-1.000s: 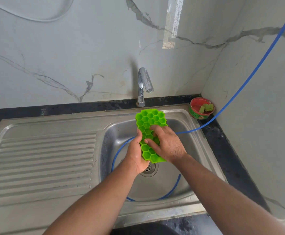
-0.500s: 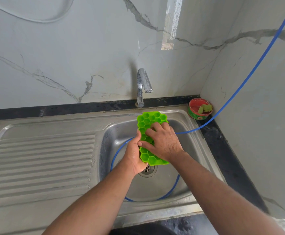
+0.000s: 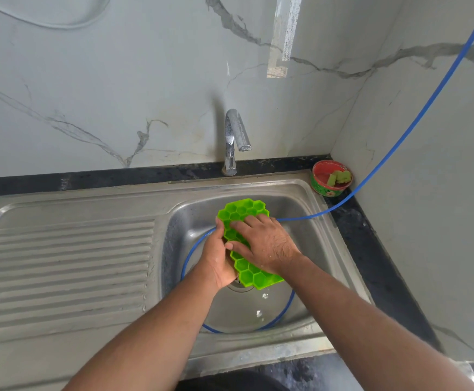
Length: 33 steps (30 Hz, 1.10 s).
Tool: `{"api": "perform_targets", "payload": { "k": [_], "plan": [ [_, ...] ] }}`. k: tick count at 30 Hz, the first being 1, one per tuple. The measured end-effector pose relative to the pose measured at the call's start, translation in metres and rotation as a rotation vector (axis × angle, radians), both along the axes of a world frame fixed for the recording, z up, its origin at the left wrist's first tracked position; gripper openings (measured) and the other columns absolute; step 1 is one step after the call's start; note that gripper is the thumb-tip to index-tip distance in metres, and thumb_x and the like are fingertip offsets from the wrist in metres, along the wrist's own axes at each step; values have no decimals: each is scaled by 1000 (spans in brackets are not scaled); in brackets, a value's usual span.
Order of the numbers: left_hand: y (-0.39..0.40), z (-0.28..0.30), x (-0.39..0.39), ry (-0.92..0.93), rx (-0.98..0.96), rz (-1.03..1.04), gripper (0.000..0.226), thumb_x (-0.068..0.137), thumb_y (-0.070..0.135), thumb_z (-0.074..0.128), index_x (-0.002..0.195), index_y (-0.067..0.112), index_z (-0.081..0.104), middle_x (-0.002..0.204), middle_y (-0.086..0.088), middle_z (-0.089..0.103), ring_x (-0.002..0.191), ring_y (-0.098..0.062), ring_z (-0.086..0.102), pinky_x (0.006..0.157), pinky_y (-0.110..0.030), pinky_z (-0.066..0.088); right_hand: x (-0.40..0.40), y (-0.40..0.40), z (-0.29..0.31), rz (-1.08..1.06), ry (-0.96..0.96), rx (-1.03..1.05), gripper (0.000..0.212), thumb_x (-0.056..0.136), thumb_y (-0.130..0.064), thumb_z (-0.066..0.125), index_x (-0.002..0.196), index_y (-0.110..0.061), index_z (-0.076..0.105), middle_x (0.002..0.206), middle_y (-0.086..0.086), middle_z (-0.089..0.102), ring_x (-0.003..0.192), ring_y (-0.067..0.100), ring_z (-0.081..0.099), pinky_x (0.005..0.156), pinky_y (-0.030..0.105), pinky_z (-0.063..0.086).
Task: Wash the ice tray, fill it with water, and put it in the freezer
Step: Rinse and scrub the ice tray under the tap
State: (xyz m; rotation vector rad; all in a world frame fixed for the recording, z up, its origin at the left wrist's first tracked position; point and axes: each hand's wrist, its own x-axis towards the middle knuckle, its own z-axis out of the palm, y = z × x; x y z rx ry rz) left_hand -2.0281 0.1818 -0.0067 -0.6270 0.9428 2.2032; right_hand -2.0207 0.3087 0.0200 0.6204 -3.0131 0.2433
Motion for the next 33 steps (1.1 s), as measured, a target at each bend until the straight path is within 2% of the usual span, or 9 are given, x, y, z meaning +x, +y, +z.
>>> {"api": "perform_targets", "payload": {
  "k": [4,8,10,18,22,24,29,31,33],
  "plan": [
    [4,-3,1,-38,-15,4,71,96,67,27,118,12,66,106,-20,73,102,-36,66,82,-48,51,-7,4,-5,-12,30,-92,43,90,-51,36,89,-16,61,82,2,62,74,26,55,70,42,52],
    [6,-7,-4,-49,-30,21,70,97,67,23,111,13,67,97,-20,75,97,-36,66,77,-47,51,-11,2,-7,-60,-131,-16,43,94,-54,41,109,-21,64,115,4,52,104,26,50,92,41,44],
    [6,-10,-5,-77,-51,4,71,96,68,23,111,13,66,96,-20,75,94,-36,68,76,-47,52,-15,-3,-3,-75,-172,-5,43,93,-54,44,106,-20,65,125,4,48,110,27,49,93,40,42],
    [2,-19,-12,-110,-84,-11,72,94,70,31,122,13,65,112,-21,71,105,-37,66,95,-52,49,-17,-15,-9,-213,-242,42,50,94,-61,34,107,-19,57,117,9,54,111,31,46,93,44,42],
    [6,-25,-6,-102,-69,-28,69,98,65,25,124,14,64,107,-20,73,99,-35,68,85,-46,52,-28,-4,-7,-124,-187,-57,34,93,-51,46,98,-21,63,105,2,60,105,27,49,92,39,39],
    [6,-26,-8,-91,-73,-40,71,97,66,23,125,15,63,114,-20,70,105,-35,67,87,-46,51,-31,1,-9,-117,-182,-88,28,94,-45,48,114,-28,56,116,-4,59,112,24,44,95,41,32],
    [9,-31,-24,-98,-205,31,72,93,71,31,126,17,63,119,-17,69,109,-33,67,95,-47,51,-18,-26,-19,-235,-154,126,48,97,-29,34,145,-32,32,142,4,39,127,32,35,105,51,25],
    [8,-33,-31,-116,-220,83,72,94,70,31,125,13,62,123,-12,67,112,-28,64,101,-43,46,-9,-37,-22,-186,-231,89,53,97,-26,33,150,-28,26,155,7,24,142,34,19,115,53,9],
    [4,-29,-38,-124,-264,122,66,98,63,27,117,12,63,113,-10,67,107,-24,62,91,-37,47,2,-38,-21,-67,-287,64,57,98,-24,34,153,-22,18,162,2,12,149,27,4,117,50,-4]
  ]
}}
